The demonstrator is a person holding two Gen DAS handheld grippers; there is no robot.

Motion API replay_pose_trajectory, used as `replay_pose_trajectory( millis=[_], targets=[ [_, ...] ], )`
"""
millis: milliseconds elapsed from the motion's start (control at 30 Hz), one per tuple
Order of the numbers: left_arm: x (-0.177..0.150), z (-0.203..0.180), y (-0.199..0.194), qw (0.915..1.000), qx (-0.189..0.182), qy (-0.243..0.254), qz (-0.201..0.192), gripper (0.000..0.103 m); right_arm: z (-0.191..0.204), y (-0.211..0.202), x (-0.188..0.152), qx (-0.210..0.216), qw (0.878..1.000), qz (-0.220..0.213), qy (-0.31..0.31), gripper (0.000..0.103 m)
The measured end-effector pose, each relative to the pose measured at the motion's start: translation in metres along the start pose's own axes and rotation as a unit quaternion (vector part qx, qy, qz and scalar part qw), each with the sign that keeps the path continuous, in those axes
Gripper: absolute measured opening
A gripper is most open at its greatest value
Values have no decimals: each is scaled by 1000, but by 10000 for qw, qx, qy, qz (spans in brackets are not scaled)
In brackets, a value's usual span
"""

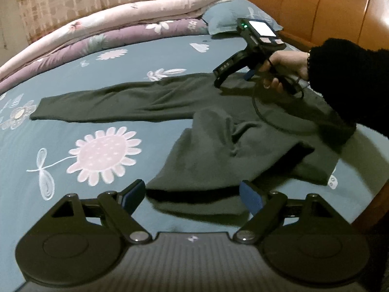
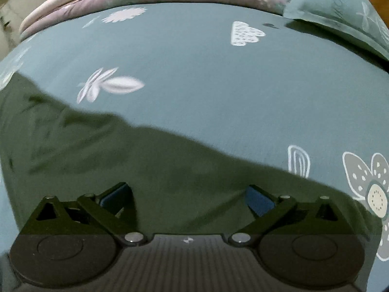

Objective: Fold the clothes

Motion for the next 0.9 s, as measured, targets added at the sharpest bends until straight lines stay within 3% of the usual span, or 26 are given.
replay_pose_trajectory(
  millis=[133, 267, 433, 633, 700, 767, 900],
  targets=[
    [-1, 8, -8, 9999, -49, 5, -101, 88, -6, -30, 0, 368, 9992, 58, 169, 103],
    [1, 13, -1, 9997, -197, 124, -98, 88, -24, -90, -34, 679, 9973, -213, 165, 103],
    [8, 12, 16, 9978, -574, 343, -16, 88, -38, -146, -117, 1105, 9919, -233, 589, 103],
    [16, 5, 35, 9918, -1071, 684, 124, 88, -25, -148, -225, 1019, 9854, 89, 1361, 103],
    [17, 3, 38, 9897, -1189, 774, 175, 88, -17, -157, -251, 932, 9807, -160, 1712, 103],
    [18, 0, 40, 9876, -1292, 864, 201, 88, -7, -167, -263, 973, 9769, -216, 1891, 103],
    [20, -4, 37, 9852, -1377, 1012, 142, 88, 2, -180, -252, 1013, 9755, -421, 1905, 103]
  ],
)
Point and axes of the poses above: each gripper's, at about its wrist camera, not at the fingertips, and y roughly the way its jaws point, z to its left, x to its top, the point moved 3 cm from there along y, roughly the way its jaws point, and after that the axes turned 13 degrees about -x, right-handed, at the moved point
